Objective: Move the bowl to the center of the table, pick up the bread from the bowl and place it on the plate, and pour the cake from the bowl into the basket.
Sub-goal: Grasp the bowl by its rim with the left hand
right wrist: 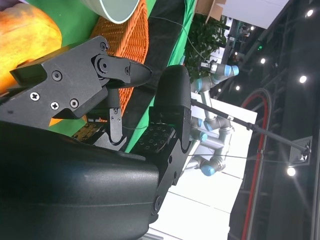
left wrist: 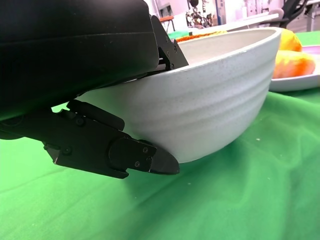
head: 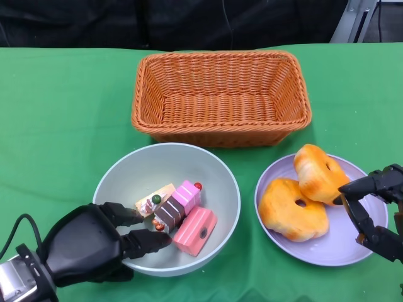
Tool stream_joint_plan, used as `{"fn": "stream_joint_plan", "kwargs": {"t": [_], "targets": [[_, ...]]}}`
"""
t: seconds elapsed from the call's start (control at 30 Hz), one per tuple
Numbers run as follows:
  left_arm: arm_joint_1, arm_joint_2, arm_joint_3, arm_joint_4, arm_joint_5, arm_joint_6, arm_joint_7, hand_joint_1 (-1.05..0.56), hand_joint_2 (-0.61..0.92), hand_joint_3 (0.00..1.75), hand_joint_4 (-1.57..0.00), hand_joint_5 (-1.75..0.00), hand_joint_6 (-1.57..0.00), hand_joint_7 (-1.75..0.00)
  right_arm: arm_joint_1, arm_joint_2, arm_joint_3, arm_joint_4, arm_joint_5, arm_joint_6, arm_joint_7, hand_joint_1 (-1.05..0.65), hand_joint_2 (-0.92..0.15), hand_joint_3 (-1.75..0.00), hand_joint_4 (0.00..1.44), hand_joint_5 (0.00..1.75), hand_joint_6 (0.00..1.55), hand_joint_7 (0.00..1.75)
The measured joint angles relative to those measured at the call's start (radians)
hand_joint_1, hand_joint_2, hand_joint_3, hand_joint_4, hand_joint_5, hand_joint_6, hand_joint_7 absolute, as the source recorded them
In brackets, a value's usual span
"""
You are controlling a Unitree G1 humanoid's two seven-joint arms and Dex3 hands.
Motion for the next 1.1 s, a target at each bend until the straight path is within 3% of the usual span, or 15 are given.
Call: {"fn": "stream_joint_plan", "kwargs": {"t": [0.47,0.7,1.1], "targets": [[0.002,-0.004,-0.004,-0.025,0.005,0.04,-0.036,-0.45,0.92,0.06,-0.87,-0.05,-0.8,-0.04,-0.013,0.0,-0.002,0.001,-0.013,0.013,-0.019,-0.12,-0.55,-0.85,0.81,1.18,0.82,0.92],[0.006,-0.007,-0.005,-0.037,0.006,0.054,-0.036,-0.39,0.92,0.09,-0.91,-0.06,-0.85,-0.04,-0.012,0.0,0.0,0.001,-0.014,0.013,-0.016,-0.14,-0.6,-0.73,0.79,1.18,0.82,0.92],[0.005,-0.03,-0.015,-0.008,0.004,0.022,0.025,-0.33,0.92,0.12,-1.03,-0.12,-0.99,-0.08,-0.012,0.0,0.0,0.001,-0.025,-0.001,-0.022,-0.17,-0.6,-0.72,0.81,1.17,0.83,0.92]]}}
